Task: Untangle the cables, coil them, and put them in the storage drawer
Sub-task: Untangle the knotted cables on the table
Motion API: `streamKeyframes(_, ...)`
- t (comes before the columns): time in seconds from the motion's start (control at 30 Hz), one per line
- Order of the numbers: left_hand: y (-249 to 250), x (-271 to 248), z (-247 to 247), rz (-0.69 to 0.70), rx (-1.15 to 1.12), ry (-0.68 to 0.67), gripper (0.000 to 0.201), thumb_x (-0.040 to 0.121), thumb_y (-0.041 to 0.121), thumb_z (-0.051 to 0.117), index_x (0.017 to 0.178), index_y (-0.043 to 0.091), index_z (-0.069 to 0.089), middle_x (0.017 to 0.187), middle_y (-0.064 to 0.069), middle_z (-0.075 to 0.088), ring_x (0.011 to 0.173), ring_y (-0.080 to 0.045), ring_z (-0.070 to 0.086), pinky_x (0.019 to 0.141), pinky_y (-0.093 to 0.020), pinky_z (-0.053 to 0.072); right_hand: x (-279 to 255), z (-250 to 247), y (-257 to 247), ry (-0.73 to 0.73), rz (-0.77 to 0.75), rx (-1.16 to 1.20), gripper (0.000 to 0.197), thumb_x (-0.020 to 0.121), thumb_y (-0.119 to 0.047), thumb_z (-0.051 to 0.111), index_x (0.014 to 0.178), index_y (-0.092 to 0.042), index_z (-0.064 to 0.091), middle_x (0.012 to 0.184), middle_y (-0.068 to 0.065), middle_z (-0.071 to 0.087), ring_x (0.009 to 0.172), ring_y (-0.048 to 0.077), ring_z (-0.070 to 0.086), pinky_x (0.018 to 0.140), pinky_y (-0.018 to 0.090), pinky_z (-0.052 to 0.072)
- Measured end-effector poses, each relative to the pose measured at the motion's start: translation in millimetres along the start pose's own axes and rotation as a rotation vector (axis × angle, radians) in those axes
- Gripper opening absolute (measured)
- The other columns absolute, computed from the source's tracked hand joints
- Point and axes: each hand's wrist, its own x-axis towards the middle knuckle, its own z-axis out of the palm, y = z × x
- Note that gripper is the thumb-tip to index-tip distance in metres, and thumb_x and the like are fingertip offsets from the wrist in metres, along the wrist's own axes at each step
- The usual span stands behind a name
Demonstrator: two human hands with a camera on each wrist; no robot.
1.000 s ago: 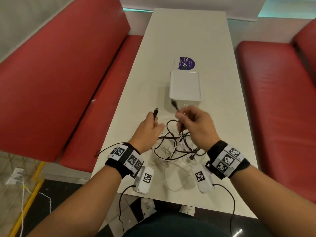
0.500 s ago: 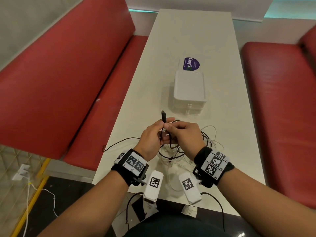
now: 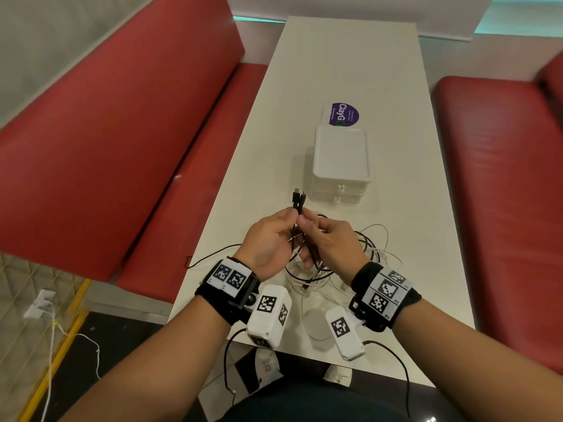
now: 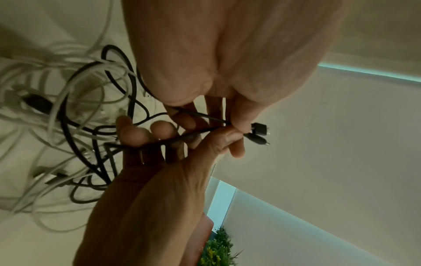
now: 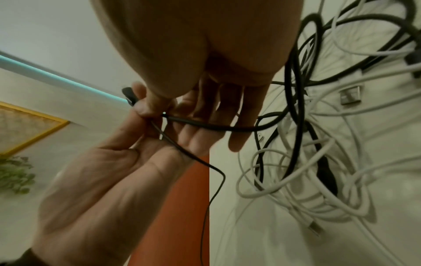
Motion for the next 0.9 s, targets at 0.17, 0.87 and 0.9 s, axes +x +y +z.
streamKeyframes(0.17,8.4,4.5,-4.1,0.111,-0.078,0.139,0.028,0.107,0.016,0.034,0.094,0.005,0.056,0.095,-0.017,0.069,0.087,-0.033,0.066,0.074,-0.041,0.057,1.2,-5.6,7.9,-0.109,-0.013,0.053,0.035,0.096,-0.027,0.067,0.104,0.005,0.057,0.074,0.017,0.069,0.051,0.023,0.056,0.053,0.032,0.045)
streamKeyframes(0.87,26.7,-5.6,-24.6,0.25,1.922,0.051,0.025,0.099,0.046,0.045,0.096,0.025,0.033,0.086,0.003,0.063,0.078,-0.03,0.062,0.062,-0.039,0.043,11.2,-21.8,12.0,-0.044,-0.518,-1.005,0.03,0.095,-0.054,0.058,0.085,-0.026,0.064,0.066,-0.011,0.057,0.061,0.011,0.052,0.058,0.031,0.043)
streamKeyframes(0.9,32.6,-5.5,-26.6,0.285,1.869,0.073,0.026,0.098,0.047,0.048,0.095,0.027,0.033,0.084,0.006,0.063,0.076,-0.028,0.062,0.063,-0.039,0.044,9.5,-22.2,13.3,-0.061,-0.469,-1.016,0.026,0.096,-0.051,0.058,0.082,-0.029,0.059,0.061,-0.011,0.055,0.058,0.008,0.05,0.057,0.031,0.041)
